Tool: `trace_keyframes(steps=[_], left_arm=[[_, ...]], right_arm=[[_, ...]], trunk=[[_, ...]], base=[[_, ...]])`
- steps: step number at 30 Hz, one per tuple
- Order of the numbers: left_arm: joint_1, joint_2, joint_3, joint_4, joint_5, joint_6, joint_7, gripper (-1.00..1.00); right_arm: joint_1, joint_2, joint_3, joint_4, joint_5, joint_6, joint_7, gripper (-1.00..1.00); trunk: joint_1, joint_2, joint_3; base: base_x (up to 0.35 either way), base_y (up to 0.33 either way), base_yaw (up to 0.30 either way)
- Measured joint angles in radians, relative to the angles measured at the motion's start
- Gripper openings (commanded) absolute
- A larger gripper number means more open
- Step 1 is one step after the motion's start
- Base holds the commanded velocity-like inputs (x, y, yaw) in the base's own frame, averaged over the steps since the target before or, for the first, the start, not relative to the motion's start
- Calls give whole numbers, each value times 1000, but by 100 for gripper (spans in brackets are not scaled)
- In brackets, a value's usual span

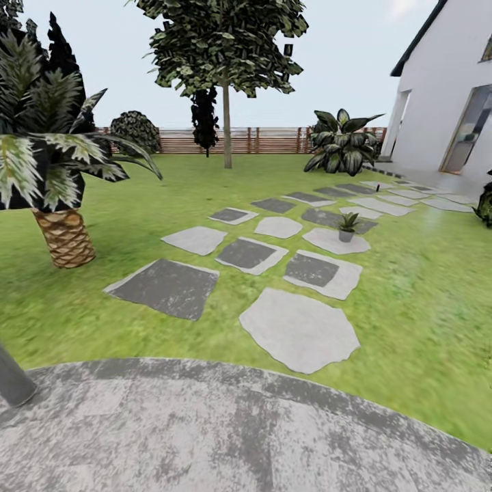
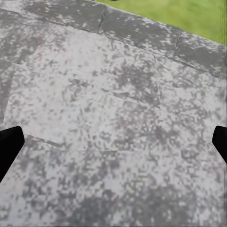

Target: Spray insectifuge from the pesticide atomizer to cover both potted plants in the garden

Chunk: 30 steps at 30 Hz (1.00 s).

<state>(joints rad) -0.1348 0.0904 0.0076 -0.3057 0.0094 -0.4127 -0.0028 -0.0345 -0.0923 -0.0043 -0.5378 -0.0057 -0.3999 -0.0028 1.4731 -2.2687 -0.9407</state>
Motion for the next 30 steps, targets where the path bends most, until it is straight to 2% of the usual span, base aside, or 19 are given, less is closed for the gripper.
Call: trace_keyframes(steps=[7,15,30], left_arm=[[0,0,2,-1,1,0,0,100],[0,0,1,-1,1,0,0,100],[0,0,1,0,0,0,0,100]], right_arm=[[0,0,1,0,0,0,0,100],[0,0,5,21,3,0,1,100],[0,2,6,49,2,1,1,100]], trunk=[[0,0,-3],[0,0,-4],[0,0,-4]], base=[[336,0,-163],[340,-15,-15],[341,-94,0]])
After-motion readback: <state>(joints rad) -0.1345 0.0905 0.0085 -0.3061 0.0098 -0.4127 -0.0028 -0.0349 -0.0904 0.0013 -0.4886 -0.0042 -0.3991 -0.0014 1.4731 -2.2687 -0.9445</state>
